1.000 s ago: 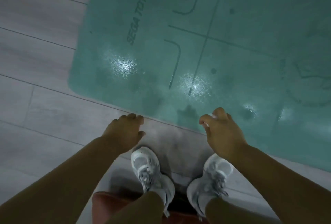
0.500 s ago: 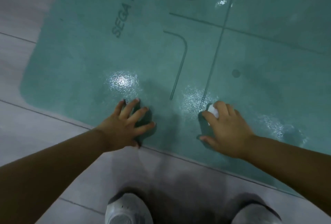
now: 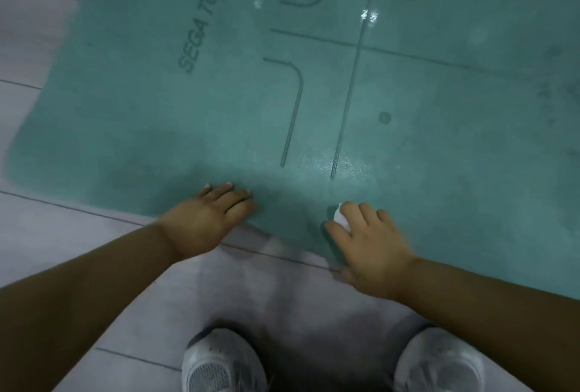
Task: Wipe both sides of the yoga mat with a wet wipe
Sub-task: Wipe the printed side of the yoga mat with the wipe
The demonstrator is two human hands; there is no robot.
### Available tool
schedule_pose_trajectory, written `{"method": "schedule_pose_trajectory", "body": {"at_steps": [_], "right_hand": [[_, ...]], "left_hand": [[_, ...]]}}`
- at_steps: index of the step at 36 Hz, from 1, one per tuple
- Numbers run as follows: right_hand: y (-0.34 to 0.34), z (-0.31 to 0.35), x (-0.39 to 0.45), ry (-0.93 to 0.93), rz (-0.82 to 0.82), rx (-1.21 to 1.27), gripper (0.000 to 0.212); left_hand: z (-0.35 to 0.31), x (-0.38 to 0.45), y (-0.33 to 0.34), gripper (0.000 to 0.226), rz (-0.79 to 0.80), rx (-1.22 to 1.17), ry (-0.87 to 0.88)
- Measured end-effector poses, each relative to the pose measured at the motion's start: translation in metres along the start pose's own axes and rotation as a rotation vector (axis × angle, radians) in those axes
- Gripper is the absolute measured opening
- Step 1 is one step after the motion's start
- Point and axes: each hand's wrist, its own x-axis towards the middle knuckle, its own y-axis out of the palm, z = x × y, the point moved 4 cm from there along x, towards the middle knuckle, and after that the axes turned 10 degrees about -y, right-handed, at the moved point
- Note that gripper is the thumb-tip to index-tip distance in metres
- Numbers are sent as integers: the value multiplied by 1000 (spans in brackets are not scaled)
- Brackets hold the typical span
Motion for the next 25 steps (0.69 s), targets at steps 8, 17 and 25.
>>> {"method": "schedule_pose_trajectory", "body": {"at_steps": [8,17,25], "right_hand": [[-54,-39,-24,131,-339,-4,34],[-106,-25,-63,127,-556,-230,31],[-176,10,-153,142,-590,-435,35]], "left_hand": [[-17,-4,-45,44,-197,-17,-65],[-52,-33,-87,50,-264,184,-18],[-149,-89,-130,61,-62,268,-153]]}}
